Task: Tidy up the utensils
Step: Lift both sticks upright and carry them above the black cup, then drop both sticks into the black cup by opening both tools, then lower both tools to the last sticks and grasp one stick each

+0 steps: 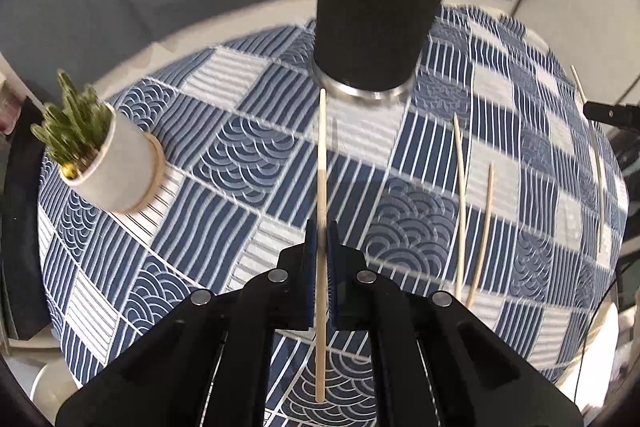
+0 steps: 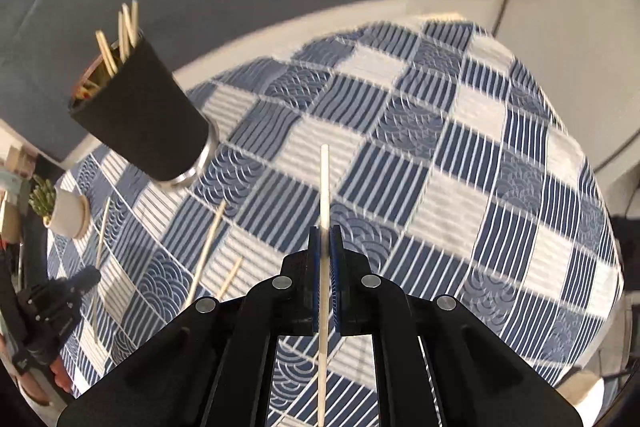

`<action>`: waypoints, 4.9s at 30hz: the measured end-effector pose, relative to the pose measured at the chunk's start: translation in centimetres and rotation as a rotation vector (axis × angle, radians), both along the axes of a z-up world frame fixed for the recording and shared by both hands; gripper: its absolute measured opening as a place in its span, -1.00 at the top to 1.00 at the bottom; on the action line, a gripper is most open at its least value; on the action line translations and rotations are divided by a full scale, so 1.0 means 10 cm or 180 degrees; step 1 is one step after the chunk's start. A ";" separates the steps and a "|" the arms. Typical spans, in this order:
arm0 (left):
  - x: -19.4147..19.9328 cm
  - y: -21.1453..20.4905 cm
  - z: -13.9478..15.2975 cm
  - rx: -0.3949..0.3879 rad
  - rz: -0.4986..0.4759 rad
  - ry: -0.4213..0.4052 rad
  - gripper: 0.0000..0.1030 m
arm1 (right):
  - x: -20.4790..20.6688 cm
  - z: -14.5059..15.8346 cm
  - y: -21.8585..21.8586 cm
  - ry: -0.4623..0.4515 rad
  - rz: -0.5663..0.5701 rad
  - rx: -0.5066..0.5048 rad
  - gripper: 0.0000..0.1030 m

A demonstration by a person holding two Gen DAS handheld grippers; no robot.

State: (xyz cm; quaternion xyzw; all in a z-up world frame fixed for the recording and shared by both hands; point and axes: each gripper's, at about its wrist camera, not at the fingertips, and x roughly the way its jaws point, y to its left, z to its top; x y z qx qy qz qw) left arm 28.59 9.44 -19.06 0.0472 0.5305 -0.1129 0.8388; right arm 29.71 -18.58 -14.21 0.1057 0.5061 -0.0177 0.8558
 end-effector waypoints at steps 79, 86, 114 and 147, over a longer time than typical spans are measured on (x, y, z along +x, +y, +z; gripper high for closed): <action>1.13 -0.51 0.91 -0.1206 -0.0170 -0.2185 0.40 | 1.26 1.00 0.78 -0.2113 0.1227 0.0827 0.69; 0.71 -0.35 1.08 -0.0852 -0.0011 -0.2248 -0.59 | 0.94 1.12 0.69 -0.2117 0.1103 0.0551 -0.56; 0.21 -0.61 -0.32 -0.0550 -0.0773 -0.0462 -0.88 | -0.23 -0.41 0.09 -0.0571 -0.0259 0.0108 -0.75; 0.22 -0.72 -0.59 0.0134 -0.1139 -0.0139 -0.24 | -0.06 -1.00 0.89 0.0836 -0.0928 -0.0005 -0.05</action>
